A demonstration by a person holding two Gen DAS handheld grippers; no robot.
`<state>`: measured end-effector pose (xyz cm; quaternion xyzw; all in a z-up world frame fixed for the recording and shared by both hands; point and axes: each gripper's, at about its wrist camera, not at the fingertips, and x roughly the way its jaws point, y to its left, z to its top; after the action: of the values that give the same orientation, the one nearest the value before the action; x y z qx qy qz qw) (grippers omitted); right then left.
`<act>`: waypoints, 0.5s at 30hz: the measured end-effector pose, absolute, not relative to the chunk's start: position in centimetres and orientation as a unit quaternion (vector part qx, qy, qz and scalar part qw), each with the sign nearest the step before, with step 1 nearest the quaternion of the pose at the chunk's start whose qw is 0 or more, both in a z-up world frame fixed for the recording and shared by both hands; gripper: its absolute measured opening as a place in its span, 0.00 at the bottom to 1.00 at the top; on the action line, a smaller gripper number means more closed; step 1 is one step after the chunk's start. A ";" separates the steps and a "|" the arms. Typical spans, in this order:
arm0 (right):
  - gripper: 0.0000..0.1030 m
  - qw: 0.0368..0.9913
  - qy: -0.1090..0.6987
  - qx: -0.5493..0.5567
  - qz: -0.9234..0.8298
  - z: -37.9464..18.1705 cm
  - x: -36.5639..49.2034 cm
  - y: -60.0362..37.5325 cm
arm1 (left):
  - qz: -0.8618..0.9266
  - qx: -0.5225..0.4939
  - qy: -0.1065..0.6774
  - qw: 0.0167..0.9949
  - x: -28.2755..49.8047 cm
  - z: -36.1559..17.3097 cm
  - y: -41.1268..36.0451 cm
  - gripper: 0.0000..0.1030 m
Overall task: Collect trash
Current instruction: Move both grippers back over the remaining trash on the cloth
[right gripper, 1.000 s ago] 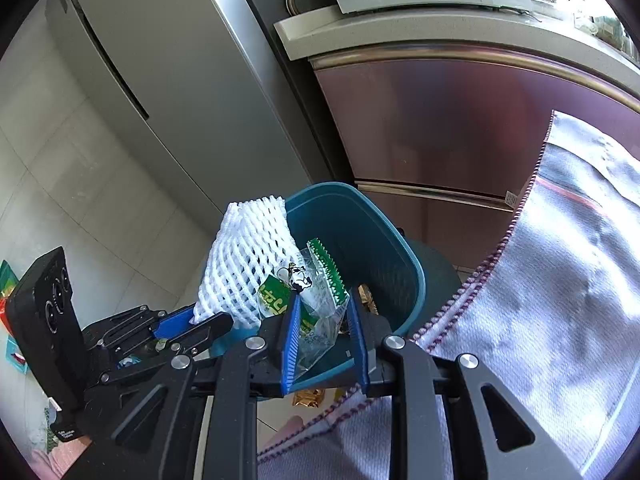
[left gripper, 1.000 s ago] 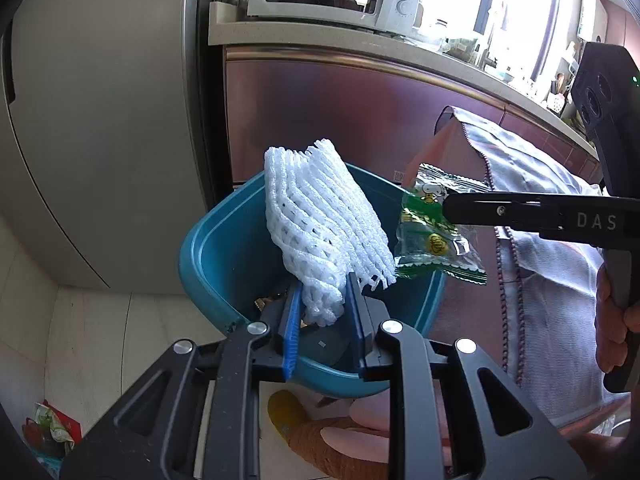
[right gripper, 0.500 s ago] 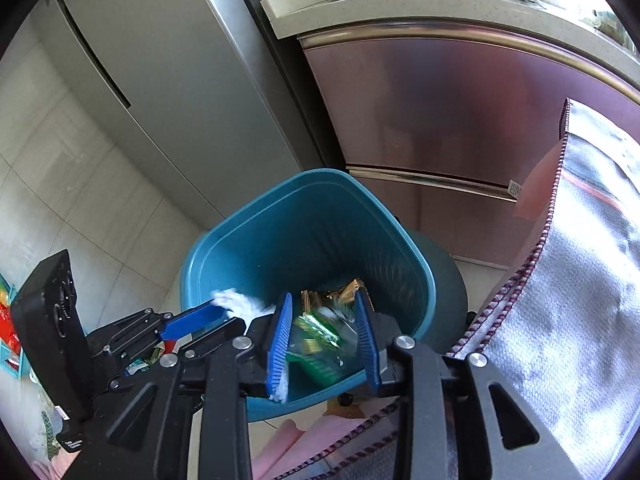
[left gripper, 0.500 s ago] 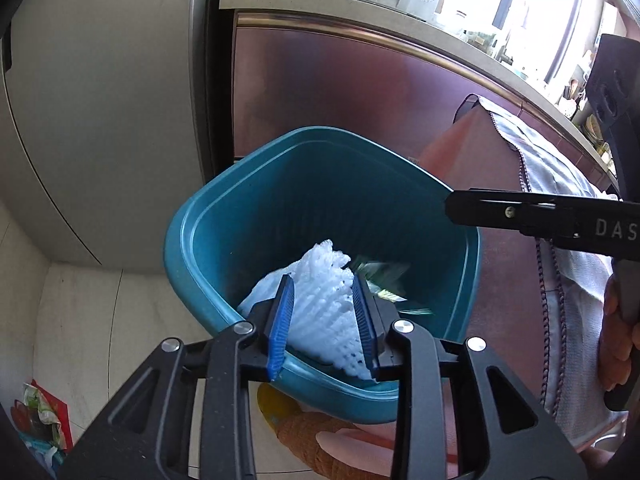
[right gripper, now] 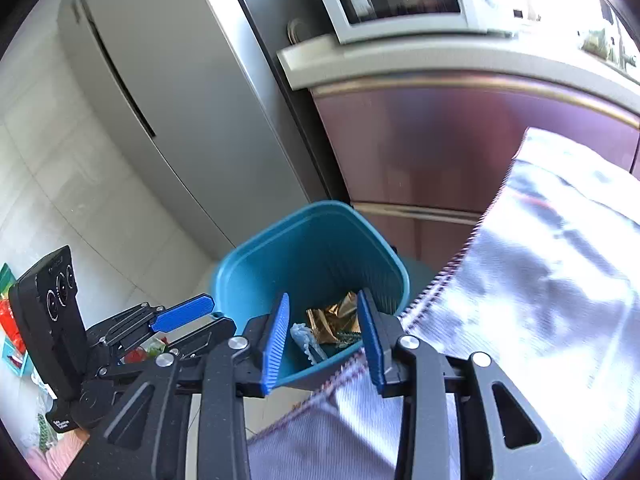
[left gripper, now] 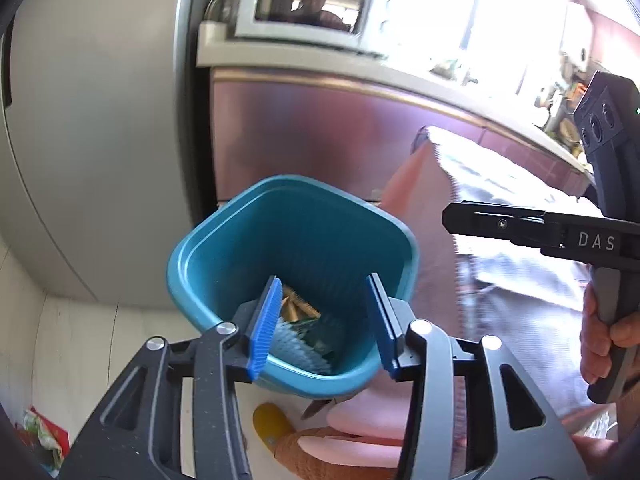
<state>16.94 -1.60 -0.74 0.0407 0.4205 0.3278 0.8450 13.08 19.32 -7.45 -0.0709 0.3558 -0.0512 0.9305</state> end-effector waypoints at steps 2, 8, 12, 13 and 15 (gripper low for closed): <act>0.34 0.853 0.404 0.041 0.328 0.1 15.9 -2.6 | -0.063 -0.067 0.345 0.934 12.3 -6.5 18.4 0.44; 0.37 0.872 0.364 0.047 0.325 2.2 12.2 -6.4 | -0.097 -0.056 0.319 0.941 9.4 -4.2 15.4 0.46; 0.38 0.883 0.344 0.048 0.316 3.1 9.9 -8.9 | -0.121 -0.050 0.305 0.943 7.6 -3.0 13.0 0.48; 0.38 0.886 0.340 0.049 0.313 3.3 9.4 -9.5 | -0.129 -0.049 0.301 0.944 7.2 -2.8 12.2 0.49; 0.38 0.890 0.332 0.047 0.308 3.4 8.4 -10.5 | -0.139 -0.043 0.297 0.944 6.4 -2.4 10.5 0.49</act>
<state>8.35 -10.51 3.41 0.0465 0.3317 0.3081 0.8904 6.43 10.53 -2.44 -0.0432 0.2965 -0.1392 0.9438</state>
